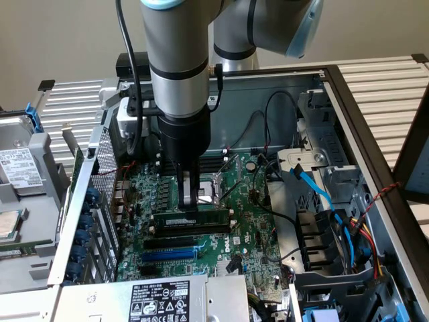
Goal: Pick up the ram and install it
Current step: 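Insert the ram into the slot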
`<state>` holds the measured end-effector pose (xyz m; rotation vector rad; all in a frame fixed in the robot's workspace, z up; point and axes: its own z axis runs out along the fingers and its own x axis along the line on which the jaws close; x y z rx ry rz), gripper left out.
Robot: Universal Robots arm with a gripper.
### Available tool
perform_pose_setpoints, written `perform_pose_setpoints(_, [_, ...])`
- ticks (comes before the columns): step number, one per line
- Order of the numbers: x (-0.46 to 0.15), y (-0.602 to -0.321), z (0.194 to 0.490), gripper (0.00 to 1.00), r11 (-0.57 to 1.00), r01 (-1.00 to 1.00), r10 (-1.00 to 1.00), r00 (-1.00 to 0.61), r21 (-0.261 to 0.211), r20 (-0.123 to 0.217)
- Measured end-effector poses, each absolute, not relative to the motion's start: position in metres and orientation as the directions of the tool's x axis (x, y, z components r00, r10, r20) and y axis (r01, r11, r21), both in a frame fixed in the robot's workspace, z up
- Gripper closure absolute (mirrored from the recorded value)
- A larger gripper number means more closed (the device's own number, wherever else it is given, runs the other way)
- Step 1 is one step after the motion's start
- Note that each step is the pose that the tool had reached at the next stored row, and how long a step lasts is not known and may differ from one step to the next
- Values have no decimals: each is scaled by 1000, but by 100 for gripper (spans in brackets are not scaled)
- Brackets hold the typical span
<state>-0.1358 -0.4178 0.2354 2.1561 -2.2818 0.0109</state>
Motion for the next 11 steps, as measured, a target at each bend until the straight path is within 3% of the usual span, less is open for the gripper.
perform_pose_setpoints(11, [-136,-418,235,88,56,-998,-998,-56,-6,6])
